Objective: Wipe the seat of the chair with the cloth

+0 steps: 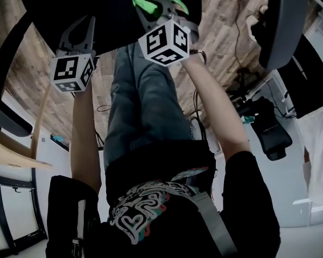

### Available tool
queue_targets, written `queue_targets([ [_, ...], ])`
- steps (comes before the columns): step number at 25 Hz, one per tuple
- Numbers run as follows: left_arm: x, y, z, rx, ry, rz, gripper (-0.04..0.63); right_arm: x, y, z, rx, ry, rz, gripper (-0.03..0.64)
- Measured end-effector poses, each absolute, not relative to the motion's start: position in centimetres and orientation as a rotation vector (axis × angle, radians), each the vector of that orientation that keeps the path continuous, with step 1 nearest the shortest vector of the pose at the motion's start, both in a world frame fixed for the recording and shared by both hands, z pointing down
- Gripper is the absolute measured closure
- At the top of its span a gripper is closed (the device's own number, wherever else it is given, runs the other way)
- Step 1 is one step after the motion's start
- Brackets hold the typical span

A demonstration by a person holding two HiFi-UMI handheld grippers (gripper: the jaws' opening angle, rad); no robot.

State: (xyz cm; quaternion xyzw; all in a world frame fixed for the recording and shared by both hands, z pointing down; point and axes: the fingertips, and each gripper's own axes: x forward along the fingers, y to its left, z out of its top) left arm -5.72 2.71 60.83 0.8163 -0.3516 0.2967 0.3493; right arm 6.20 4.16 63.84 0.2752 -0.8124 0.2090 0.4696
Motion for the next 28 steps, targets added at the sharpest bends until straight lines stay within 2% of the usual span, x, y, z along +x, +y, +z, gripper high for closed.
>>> queue_targets([
  [28,-12.8,3.8,60.9,1.998,-1.109,0.743,0.594,-8.8,4.7,64.2,0.342,-2.18,0.421,0.529],
])
